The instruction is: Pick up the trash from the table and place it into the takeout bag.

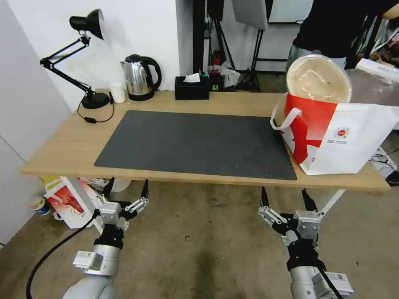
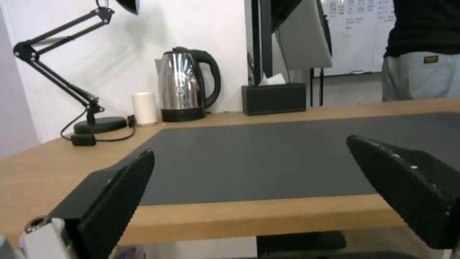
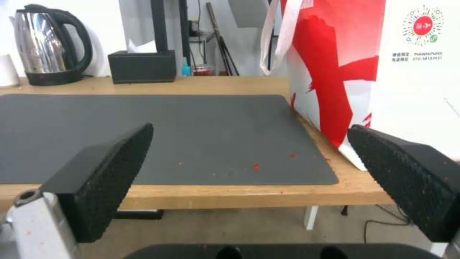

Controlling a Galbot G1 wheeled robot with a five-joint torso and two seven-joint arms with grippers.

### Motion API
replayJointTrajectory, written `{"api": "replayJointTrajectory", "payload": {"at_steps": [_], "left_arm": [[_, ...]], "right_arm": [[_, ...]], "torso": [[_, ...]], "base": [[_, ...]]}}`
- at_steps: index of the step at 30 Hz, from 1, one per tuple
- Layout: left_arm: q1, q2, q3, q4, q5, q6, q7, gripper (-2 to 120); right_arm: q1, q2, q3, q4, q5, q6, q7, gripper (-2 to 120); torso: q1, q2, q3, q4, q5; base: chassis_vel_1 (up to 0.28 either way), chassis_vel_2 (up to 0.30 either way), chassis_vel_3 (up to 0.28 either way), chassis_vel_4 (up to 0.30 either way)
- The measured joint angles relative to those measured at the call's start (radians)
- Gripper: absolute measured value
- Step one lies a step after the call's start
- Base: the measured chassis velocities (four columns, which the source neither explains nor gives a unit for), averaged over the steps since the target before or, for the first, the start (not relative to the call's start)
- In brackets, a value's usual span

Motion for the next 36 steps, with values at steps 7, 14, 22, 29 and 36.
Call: {"api": "replayJointTrajectory", "payload": {"at_steps": [7, 14, 22, 29, 36], "left_arm": [[0.005, 0.002, -0.002, 0.005, -0.001, -0.002, 0.002, 100], [0.004, 0.003, 0.0, 0.026, -0.002, -0.013, 0.004, 100], [0.005, 0.002, 0.002, 0.039, -0.005, -0.019, 0.006, 100], [0.007, 0.002, 0.003, 0.039, -0.006, -0.019, 0.007, 100], [0.007, 0.002, 0.003, 0.039, -0.007, -0.019, 0.007, 100]], "right_arm": [[0.0, 0.0, 0.0, 0.0, 0.0, 0.0, 0.0, 100], [0.0, 0.0, 0.0, 0.0, 0.0, 0.0, 0.0, 100], [0.0, 0.0, 0.0, 0.0, 0.0, 0.0, 0.0, 100], [0.0, 0.0, 0.0, 0.0, 0.0, 0.0, 0.0, 100], [0.0, 0.0, 0.0, 0.0, 0.0, 0.0, 0.0, 100]], "torso": [[0.0, 0.0, 0.0, 0.0, 0.0001], [0.0, 0.0, 0.0, 0.0, 0.0001], [0.0, 0.0, 0.0, 0.0, 0.0001], [0.0, 0.0, 0.0, 0.0, 0.0001], [0.0, 0.0, 0.0, 0.0, 0.0001]], "base": [[0.0, 0.0, 0.0, 0.0], [0.0, 0.0, 0.0, 0.0], [0.0, 0.0, 0.0, 0.0], [0.0, 0.0, 0.0, 0.0], [0.0, 0.0, 0.0, 0.0]]}}
